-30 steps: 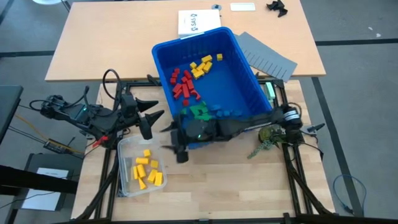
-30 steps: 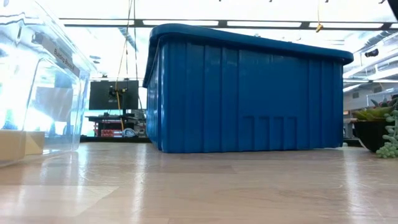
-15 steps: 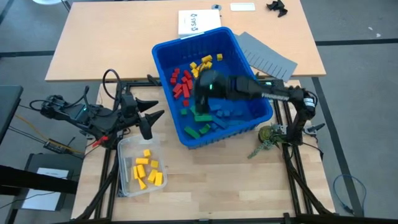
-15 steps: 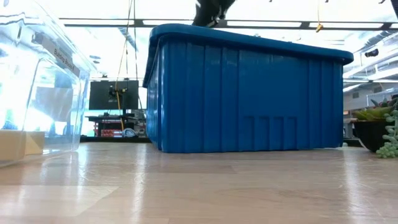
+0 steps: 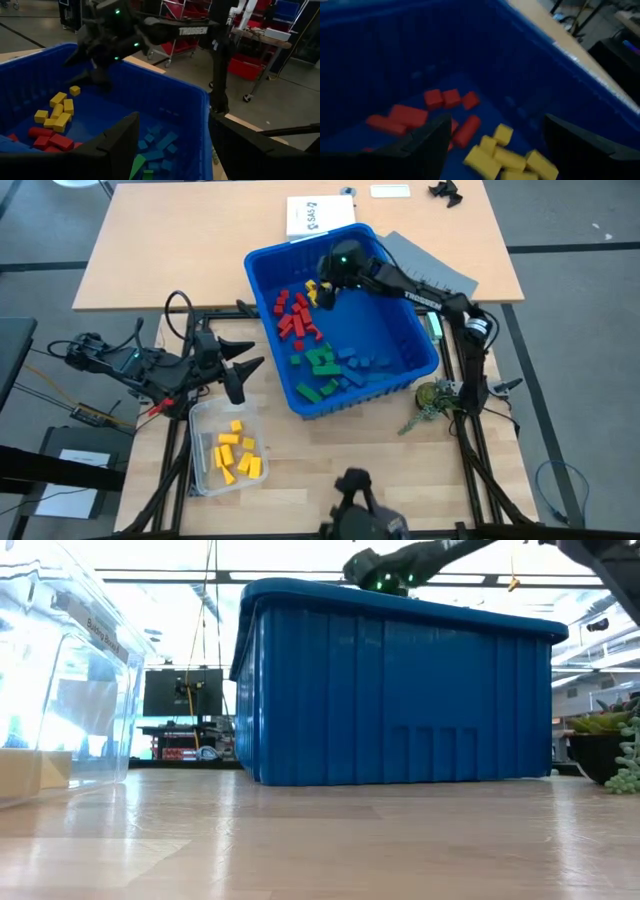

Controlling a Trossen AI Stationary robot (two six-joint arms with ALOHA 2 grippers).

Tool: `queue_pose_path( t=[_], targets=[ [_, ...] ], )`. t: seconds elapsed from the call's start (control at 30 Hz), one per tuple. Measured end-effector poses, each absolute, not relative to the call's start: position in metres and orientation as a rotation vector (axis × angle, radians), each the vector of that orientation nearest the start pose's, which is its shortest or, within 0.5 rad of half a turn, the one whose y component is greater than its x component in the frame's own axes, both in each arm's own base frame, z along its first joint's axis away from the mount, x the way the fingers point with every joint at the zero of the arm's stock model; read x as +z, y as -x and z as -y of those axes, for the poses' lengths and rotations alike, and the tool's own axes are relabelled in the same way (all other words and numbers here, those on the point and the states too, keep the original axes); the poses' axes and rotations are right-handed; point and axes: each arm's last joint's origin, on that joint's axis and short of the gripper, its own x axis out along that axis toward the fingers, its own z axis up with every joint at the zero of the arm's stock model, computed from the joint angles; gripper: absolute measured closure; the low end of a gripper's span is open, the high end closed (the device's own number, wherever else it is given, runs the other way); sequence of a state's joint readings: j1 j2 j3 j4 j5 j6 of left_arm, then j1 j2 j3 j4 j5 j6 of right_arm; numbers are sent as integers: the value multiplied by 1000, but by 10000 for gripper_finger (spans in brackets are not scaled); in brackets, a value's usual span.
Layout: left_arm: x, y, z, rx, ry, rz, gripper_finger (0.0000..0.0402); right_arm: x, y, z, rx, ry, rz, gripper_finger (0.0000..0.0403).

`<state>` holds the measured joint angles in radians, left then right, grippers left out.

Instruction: Sort Items/Unsort Items

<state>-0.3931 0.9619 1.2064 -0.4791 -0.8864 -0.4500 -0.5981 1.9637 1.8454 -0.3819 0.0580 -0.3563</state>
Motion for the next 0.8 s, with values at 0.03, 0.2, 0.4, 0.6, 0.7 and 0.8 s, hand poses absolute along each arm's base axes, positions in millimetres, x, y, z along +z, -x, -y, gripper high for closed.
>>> queue_pose_path(
  t=[0.03,0.2,0.4,0.6,0.7,0.8],
  targets=[
    [417,-171,47,524,296,-78,154,327,-377,265,-556,206,-587,97],
    [419,-171,47,521,306,-66,154,303,-381,284,-568,179,-619,97],
    [419,-171,47,521,307,-64,154,272,-389,292,-450,226,-690,97],
    [419,-171,47,521,307,-64,153,232,-403,301,-378,373,-764,97],
    [419,-171,47,521,307,-64,154,215,-406,307,-371,465,-824,97],
    [419,-171,47,521,307,-64,154,199,-402,315,-333,526,-898,97]
  ],
)
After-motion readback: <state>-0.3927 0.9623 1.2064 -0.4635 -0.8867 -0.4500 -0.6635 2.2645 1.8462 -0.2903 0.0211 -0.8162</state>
